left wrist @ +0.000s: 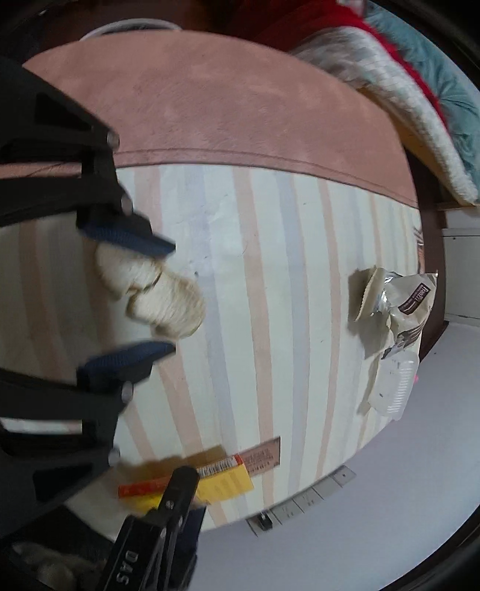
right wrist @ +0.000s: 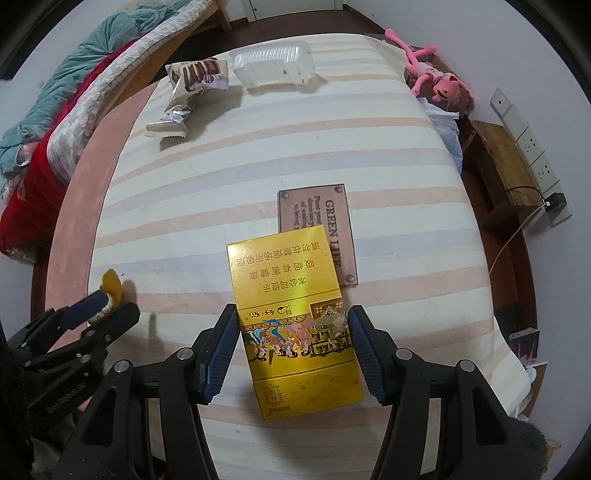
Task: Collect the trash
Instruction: 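Carry the yellow box and yellow snack to the white bin and open both tools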
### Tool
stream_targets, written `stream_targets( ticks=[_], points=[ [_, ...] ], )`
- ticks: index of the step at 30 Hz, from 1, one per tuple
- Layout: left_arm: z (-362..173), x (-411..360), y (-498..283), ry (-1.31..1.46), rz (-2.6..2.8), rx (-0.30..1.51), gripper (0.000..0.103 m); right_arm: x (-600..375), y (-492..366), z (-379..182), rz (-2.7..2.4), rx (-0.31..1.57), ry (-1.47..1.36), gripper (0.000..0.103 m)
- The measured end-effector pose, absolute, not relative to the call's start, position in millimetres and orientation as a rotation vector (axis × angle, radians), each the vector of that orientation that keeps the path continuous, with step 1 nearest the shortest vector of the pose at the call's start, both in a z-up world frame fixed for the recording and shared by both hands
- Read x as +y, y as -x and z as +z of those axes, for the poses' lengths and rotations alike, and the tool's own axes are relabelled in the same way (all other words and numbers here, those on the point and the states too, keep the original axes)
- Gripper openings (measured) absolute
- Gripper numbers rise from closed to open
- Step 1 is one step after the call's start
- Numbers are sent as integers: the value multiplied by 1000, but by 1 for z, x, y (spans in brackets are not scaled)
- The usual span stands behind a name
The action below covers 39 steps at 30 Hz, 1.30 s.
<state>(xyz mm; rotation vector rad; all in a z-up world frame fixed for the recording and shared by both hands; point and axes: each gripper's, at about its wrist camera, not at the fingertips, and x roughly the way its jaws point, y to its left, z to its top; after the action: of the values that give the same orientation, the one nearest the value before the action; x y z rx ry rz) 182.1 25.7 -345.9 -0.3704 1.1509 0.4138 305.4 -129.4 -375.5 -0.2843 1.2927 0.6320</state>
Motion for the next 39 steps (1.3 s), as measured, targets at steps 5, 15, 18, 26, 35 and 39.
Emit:
stream_targets(
  ticks=[5, 15, 18, 26, 35, 39],
  points=[
    [-336, 21, -185, 296, 435, 1116, 3, -126, -303, -373, 639, 1280, 301, 62],
    [-263, 42, -162, 323, 480, 938, 3, -120, -289, -336, 694, 1220, 292, 61],
    [-234, 58, -149, 359, 495, 873, 3, -111, -280, -316, 736, 1193, 289, 61],
    [-158, 140, -71, 462, 597, 712, 3, -59, -246, -260, 893, 1126, 263, 61],
    [-167, 264, 68, 607, 844, 696, 3, 91, -146, -243, 1173, 1133, 331, 61],
    [-212, 320, 135, 754, 927, 740, 3, 170, -89, -266, 1278, 1176, 396, 61]
  ],
)
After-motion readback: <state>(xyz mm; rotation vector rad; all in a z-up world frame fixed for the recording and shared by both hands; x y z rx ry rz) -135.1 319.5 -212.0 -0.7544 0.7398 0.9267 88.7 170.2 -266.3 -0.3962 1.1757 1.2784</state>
